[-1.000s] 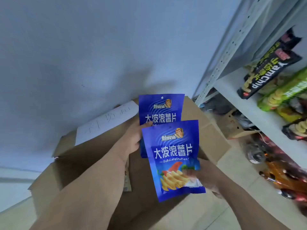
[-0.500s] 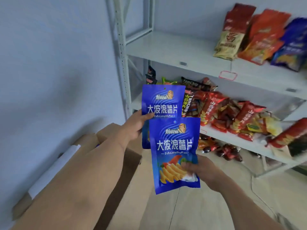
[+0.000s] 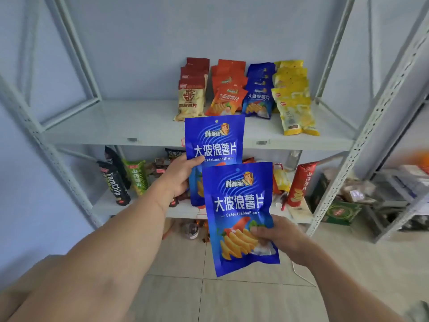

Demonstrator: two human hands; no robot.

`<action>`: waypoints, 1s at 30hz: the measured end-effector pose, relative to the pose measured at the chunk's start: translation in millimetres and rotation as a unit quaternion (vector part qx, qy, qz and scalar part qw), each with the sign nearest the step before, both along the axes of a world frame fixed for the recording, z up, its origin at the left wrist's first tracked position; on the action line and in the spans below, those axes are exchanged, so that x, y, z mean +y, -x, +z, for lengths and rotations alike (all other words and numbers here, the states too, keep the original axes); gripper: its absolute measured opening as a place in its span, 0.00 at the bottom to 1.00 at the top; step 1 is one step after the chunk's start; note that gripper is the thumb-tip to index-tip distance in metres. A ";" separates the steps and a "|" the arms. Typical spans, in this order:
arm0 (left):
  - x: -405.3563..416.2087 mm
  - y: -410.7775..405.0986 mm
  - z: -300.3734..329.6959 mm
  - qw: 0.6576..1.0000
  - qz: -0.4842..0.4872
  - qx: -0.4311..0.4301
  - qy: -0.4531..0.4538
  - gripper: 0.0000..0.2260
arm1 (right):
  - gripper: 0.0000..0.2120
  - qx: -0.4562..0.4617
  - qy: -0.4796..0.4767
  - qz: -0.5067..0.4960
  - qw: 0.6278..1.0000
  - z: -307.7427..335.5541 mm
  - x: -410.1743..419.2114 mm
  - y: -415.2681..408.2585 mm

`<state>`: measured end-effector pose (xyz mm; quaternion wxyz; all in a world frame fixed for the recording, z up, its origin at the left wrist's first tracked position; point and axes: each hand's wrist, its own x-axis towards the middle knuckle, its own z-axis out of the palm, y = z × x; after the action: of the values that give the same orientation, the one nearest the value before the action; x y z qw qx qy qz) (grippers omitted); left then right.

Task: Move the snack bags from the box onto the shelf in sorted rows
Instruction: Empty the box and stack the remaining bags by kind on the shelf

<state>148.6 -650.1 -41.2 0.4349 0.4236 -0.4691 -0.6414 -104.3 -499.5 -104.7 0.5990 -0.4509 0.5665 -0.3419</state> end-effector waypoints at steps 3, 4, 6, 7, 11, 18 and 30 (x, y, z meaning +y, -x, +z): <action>-25.4 52.7 4.5 1.000 -0.012 0.004 0.012 0.06 | 0.28 -0.029 0.012 -0.006 0.999 5.3 -19.5 53.6; -33.6 66.5 5.9 1.000 -0.010 0.006 0.015 0.07 | 0.30 -0.037 0.014 -0.010 0.999 6.2 -26.2 67.5; -51.6 91.2 8.5 1.000 -0.004 0.004 0.020 0.08 | 0.32 -0.044 0.017 -0.017 0.999 8.9 -43.0 92.4; -61.6 102.3 9.8 1.000 -0.003 0.002 0.023 0.09 | 0.32 -0.047 0.020 -0.018 0.999 10.2 -52.4 102.6; -113.3 138.2 16.9 0.999 0.011 -0.002 0.034 0.10 | 0.21 -0.058 0.027 -0.033 0.997 16.2 -99.5 134.7; -246.0 186.6 23.1 0.999 0.012 -0.019 0.042 0.06 | 0.24 -0.026 0.037 -0.040 0.998 24.7 -215.8 173.4; -500.8 258.0 22.4 0.994 -0.083 -0.048 0.044 0.09 | 0.16 -0.009 0.050 -0.129 0.990 44.7 -426.0 208.4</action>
<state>-109.4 -1150.9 -18.8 0.3751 0.3938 -0.5508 -0.6332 -312.7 -925.5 -60.0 0.5321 -0.3999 0.5966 -0.4483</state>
